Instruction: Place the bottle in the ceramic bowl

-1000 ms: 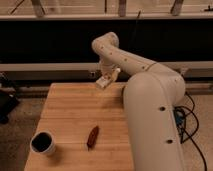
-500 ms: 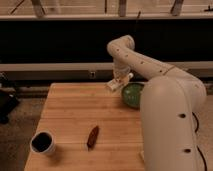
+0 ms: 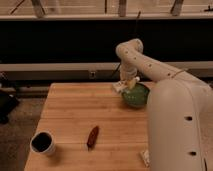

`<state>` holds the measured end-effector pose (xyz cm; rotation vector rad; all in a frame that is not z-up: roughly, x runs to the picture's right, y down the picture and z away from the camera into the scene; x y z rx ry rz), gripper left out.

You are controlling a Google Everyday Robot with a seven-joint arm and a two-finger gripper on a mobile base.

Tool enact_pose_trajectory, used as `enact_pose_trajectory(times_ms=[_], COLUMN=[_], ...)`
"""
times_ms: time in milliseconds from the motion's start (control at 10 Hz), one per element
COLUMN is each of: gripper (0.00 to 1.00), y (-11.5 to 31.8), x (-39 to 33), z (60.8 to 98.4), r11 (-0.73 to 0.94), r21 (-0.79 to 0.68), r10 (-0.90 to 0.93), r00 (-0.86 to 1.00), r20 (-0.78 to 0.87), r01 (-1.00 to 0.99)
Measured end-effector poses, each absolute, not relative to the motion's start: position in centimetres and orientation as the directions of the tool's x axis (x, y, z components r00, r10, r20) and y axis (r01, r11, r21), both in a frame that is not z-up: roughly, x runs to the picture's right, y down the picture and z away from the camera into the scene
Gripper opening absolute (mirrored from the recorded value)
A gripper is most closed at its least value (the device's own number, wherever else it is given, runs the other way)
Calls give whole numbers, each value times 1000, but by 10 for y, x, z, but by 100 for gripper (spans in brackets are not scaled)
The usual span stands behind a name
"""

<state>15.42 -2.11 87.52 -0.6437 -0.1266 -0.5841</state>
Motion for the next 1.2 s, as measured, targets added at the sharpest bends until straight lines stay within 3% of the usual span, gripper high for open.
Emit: enact_pose_trajectory(times_ms=[400, 600, 900, 1200], gripper=[2, 18, 52, 78], y=[-20, -13, 6, 7], x=[188, 197, 213, 212], z=[878, 882, 883, 886], r11=[668, 667, 669, 685], r21=[-554, -576, -604, -595], r10=[-431, -413, -376, -366], r00=[866, 878, 898, 905], r20=[256, 243, 227, 218], r01=[496, 473, 433, 421])
